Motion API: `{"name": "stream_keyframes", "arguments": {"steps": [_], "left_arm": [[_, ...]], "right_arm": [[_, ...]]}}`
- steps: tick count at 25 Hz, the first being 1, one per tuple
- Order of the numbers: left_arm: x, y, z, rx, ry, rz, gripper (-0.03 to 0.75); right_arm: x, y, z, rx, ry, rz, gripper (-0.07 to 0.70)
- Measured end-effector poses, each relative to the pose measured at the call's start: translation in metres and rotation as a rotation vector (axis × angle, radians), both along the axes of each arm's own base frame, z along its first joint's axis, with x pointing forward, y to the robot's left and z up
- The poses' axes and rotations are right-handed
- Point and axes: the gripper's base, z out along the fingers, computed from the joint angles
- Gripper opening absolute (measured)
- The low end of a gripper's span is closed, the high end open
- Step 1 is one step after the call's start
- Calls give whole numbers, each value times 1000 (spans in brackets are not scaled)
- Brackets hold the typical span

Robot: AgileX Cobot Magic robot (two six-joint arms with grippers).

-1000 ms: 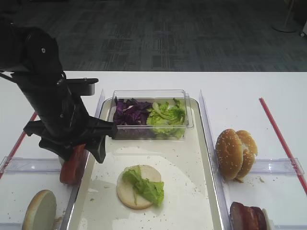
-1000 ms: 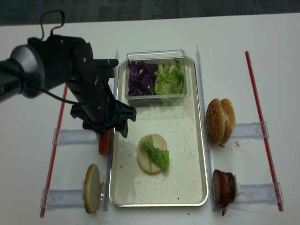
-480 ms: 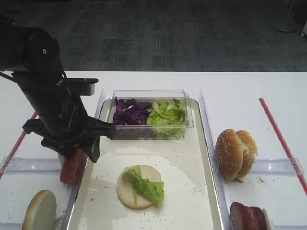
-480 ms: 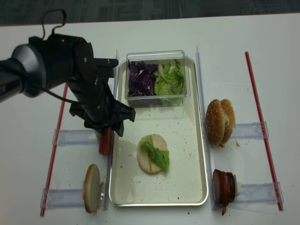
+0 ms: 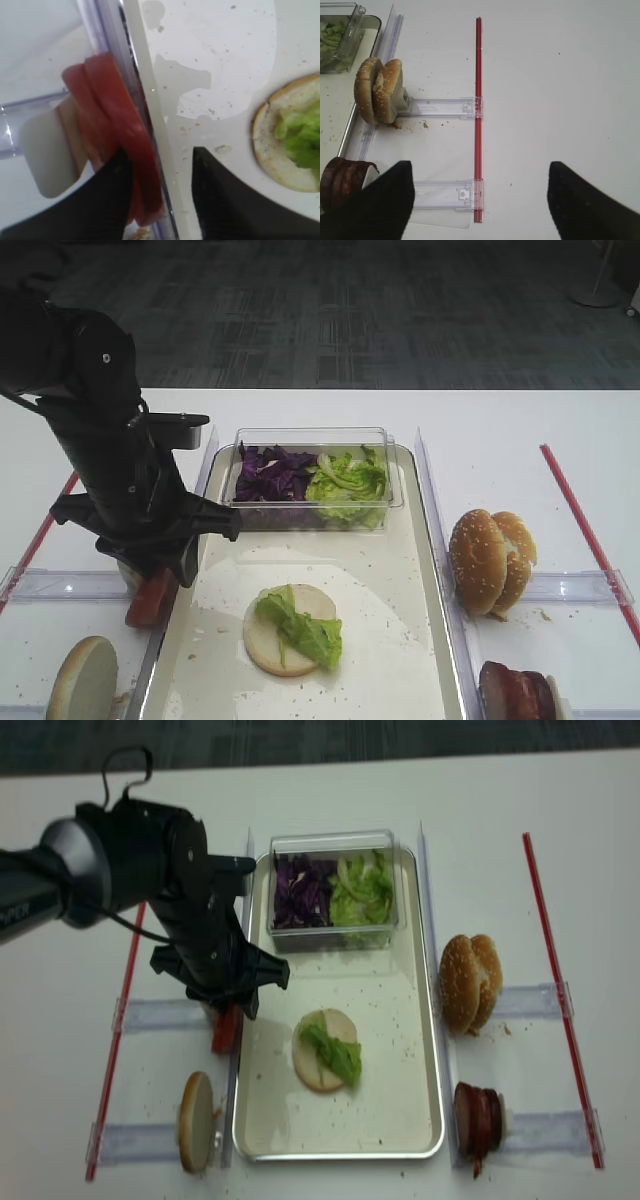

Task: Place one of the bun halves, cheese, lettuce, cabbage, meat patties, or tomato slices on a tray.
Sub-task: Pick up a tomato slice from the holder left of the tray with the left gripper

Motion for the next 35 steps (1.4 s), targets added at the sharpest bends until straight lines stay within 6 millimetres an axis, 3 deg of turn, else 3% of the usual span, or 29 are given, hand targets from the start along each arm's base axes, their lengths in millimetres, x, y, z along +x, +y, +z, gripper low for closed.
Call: {"name": "stream_keyframes", "arguments": {"steps": [10,19,28,35], "left_arm": [[1,2,0,30,-11,7,187],[2,3,-1,48,-15,1,27],[2,4,-1,49,-16,2,18],[9,2,13,66,-17,-8,15]], "right_arm": [[0,0,0,0,0,0,571],[0,0,0,0,0,0,571],[0,0,0,0,0,0,571],[0,0,0,0,0,0,571]]}}
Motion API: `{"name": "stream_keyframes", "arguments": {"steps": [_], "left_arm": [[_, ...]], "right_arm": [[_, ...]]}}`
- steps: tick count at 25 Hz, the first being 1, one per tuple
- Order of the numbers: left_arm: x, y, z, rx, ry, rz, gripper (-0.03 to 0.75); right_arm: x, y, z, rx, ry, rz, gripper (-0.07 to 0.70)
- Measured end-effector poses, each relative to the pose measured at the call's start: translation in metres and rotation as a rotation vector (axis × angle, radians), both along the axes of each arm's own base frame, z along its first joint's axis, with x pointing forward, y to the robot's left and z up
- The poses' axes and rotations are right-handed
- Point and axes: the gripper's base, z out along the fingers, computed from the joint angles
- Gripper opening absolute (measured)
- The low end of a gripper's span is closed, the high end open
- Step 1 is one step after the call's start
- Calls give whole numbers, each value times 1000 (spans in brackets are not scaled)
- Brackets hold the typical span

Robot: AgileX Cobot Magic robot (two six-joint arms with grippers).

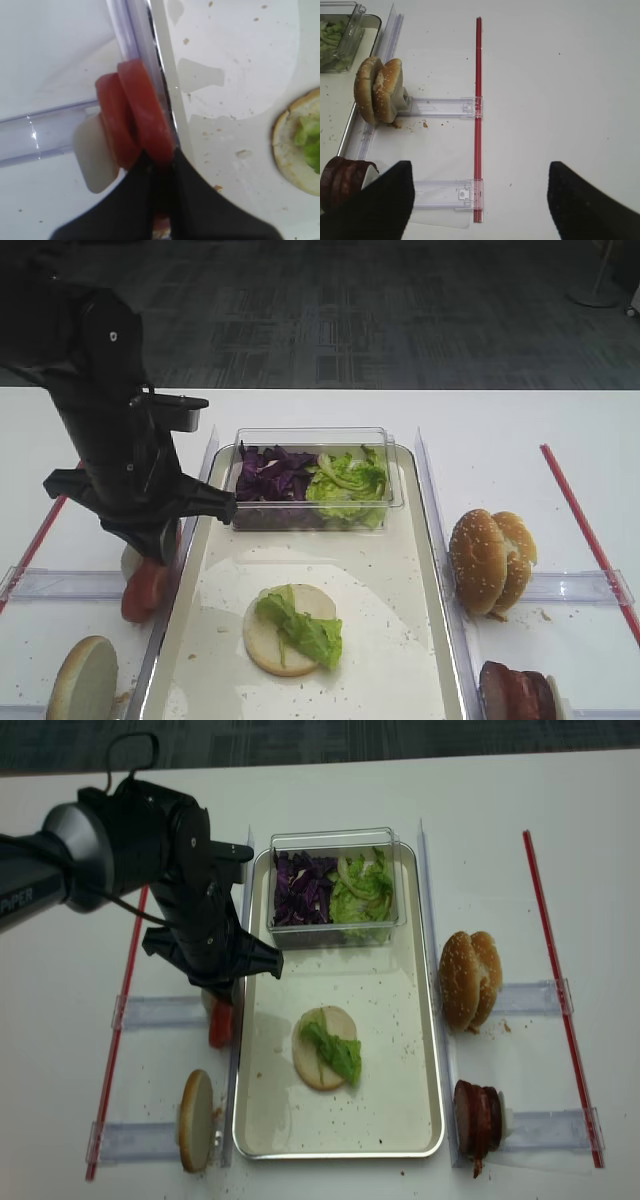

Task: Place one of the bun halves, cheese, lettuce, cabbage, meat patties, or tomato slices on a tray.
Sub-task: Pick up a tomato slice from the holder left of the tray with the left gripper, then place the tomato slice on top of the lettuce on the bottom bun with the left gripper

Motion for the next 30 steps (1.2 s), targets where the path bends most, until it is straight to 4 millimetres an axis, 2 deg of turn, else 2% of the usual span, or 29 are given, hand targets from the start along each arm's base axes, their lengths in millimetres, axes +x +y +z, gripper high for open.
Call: {"name": "stream_keyframes", "arguments": {"steps": [20,30], "left_arm": [[16,-7,56,7,2,-16,13],[18,-8,57,8,0,-37,13]], "right_arm": [[0,0,0,0,-2,0,571],[0,0,0,0,-2,0,571]]}}
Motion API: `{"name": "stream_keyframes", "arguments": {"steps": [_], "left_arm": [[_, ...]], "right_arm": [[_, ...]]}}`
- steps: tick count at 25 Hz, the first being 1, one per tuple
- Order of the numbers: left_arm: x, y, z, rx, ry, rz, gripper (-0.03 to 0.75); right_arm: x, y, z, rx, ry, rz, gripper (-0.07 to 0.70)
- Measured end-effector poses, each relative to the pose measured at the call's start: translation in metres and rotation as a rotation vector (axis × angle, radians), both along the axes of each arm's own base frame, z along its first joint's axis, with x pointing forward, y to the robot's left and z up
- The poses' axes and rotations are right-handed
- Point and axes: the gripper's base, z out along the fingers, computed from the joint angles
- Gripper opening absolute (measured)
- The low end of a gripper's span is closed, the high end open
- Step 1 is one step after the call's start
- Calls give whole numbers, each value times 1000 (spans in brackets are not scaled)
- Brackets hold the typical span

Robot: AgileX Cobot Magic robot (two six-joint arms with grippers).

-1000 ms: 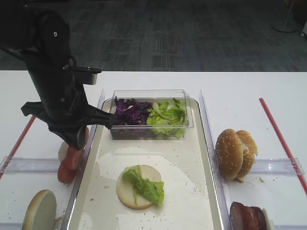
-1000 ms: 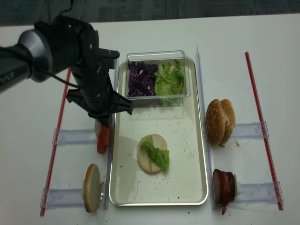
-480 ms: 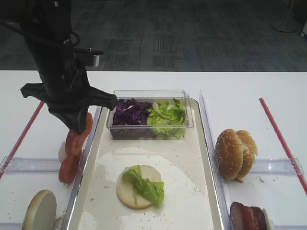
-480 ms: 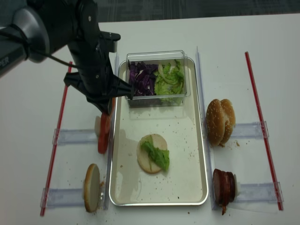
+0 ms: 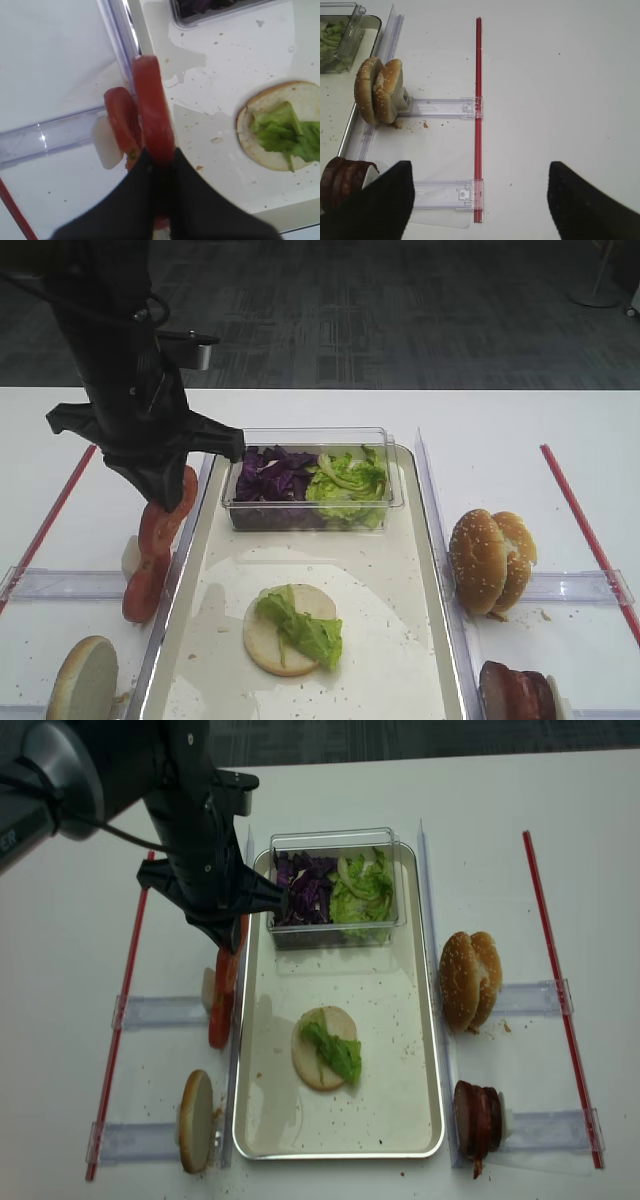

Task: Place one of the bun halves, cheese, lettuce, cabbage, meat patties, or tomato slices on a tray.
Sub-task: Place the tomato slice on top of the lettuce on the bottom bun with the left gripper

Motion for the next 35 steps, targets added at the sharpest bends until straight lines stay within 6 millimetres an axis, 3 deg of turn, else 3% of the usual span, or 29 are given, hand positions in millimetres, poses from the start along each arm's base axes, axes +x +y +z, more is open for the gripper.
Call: {"name": "stream_keyframes", "arguments": {"steps": [7,28,35], "left_arm": [[0,-2,-1,-14,7,-63,13],[-15,-45,13,-520,76,-353,11],[-16,-48,15,-564,69,-381,11]], "right_arm": [[0,0,0,0,0,0,571],[0,0,0,0,0,0,571],[0,0,0,0,0,0,571]]}}
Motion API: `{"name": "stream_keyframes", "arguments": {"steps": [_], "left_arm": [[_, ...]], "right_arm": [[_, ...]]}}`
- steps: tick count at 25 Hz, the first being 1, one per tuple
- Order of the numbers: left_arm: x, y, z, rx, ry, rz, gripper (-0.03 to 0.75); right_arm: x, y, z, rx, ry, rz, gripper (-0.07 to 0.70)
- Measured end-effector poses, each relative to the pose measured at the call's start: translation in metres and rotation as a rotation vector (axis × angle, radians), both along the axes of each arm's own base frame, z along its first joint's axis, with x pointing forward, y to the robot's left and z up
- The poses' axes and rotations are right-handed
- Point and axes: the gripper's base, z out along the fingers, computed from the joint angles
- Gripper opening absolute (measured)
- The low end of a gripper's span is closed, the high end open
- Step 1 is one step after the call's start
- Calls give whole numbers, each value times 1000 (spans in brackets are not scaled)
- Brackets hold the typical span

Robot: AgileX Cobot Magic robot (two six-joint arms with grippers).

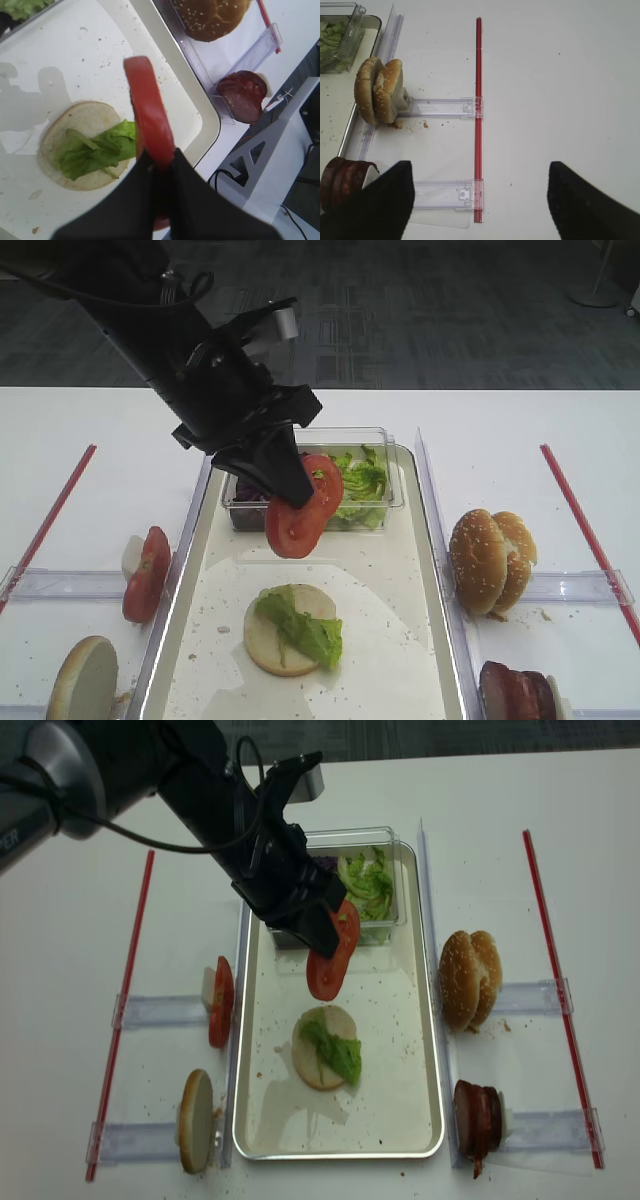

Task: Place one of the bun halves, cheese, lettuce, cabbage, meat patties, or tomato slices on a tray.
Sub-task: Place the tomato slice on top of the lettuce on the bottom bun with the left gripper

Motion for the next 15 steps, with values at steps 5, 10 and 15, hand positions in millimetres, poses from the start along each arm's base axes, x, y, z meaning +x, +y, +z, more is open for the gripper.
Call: {"name": "stream_keyframes", "arguments": {"steps": [5,10,15], "left_arm": [[-1,0,-2,-16,13,6,11],[2,15,-13,-121,96,81,11],[0,32,-33,-148,165,140,11]], "right_arm": [[0,0,0,0,0,0,571],[0,0,0,0,0,0,571],[0,0,0,0,0,0,571]]}}
